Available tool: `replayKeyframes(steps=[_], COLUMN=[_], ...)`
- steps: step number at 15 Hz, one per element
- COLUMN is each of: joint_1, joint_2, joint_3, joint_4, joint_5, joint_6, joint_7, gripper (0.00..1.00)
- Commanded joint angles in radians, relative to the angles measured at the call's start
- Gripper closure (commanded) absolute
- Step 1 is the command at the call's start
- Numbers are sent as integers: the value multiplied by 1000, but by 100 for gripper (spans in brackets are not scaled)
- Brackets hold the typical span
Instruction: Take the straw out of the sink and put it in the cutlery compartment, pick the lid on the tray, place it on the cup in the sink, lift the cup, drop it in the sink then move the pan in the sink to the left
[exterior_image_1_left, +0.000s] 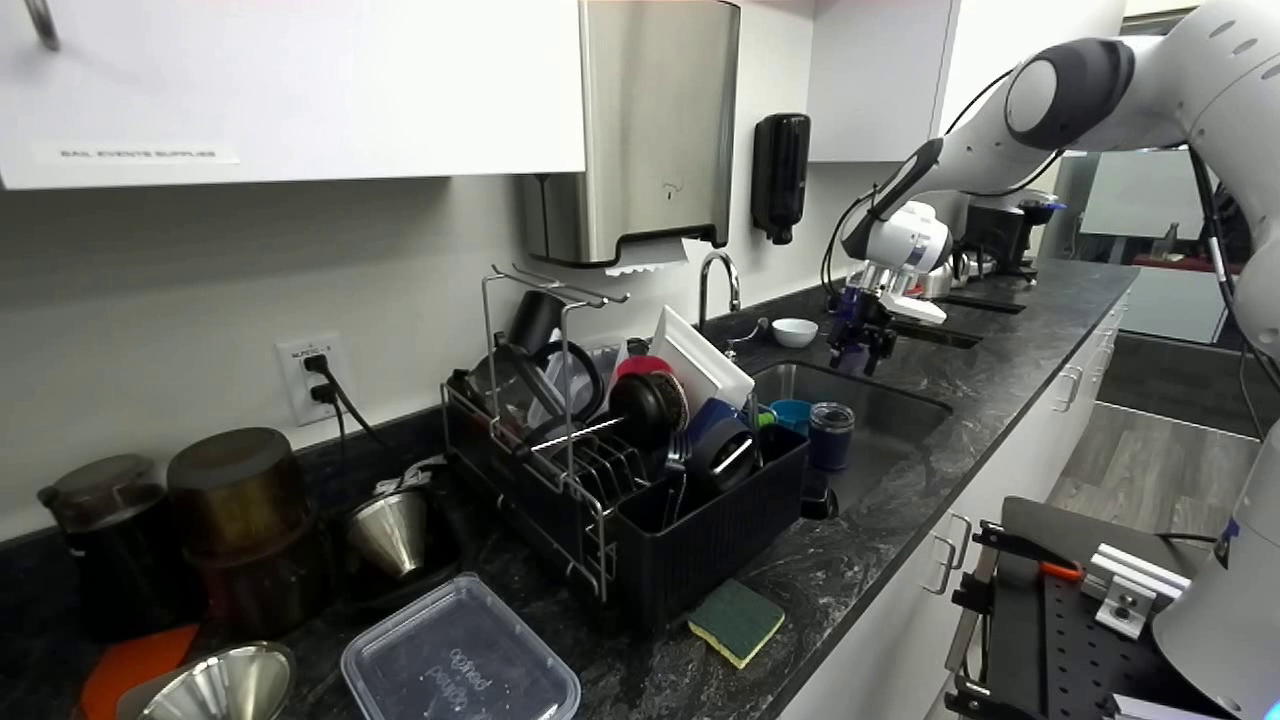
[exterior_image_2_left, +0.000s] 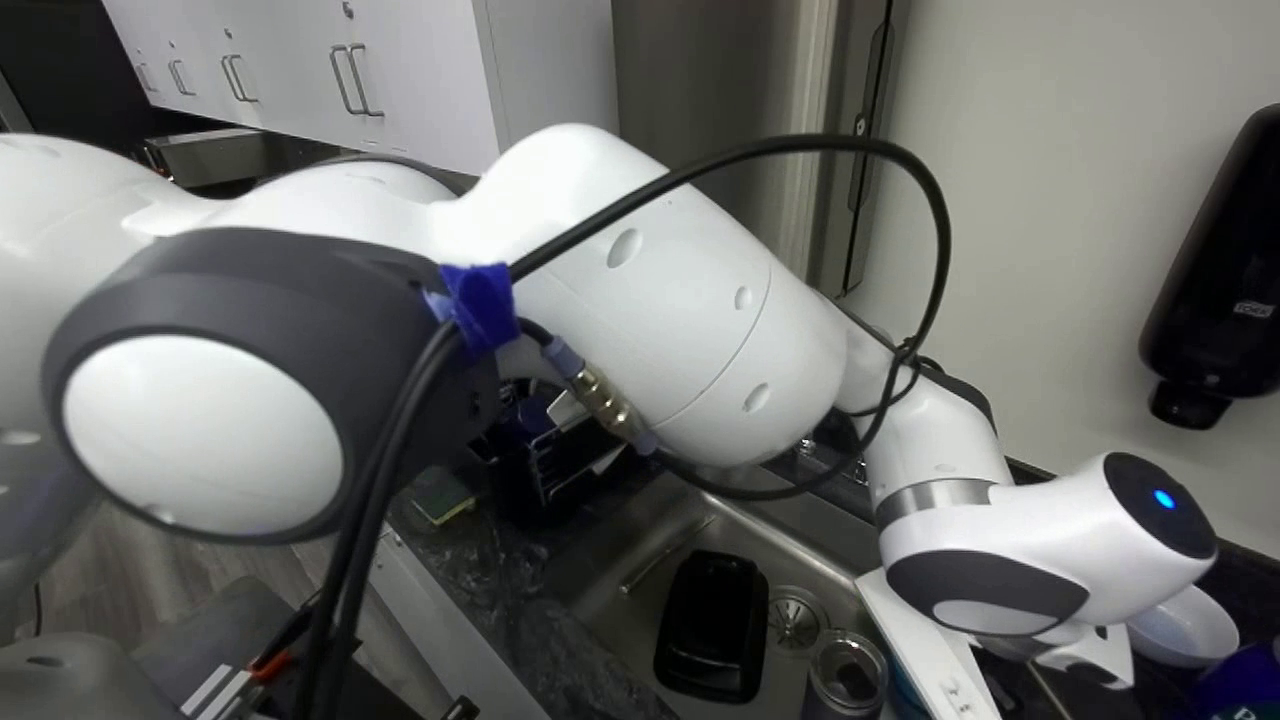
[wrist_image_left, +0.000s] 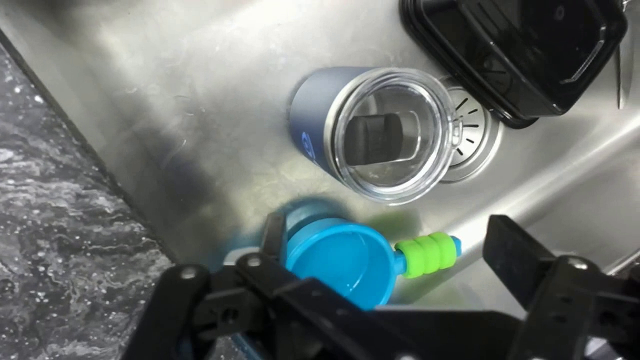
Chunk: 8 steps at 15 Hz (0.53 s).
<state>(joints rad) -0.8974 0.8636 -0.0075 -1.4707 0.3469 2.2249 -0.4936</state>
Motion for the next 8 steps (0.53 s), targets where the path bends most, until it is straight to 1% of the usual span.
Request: replayKeyframes(steps=[1, 5, 8], joint_1=[43, 84, 85], joint_2=[-91, -136, -165], joint_3=[-13, -16, 0], joint_4=[-147, -231, -287], joint_5=[-28, -53, -65], joint_6=[95, 148, 185], joint_7=[12, 4, -55], gripper=[0, 0, 0])
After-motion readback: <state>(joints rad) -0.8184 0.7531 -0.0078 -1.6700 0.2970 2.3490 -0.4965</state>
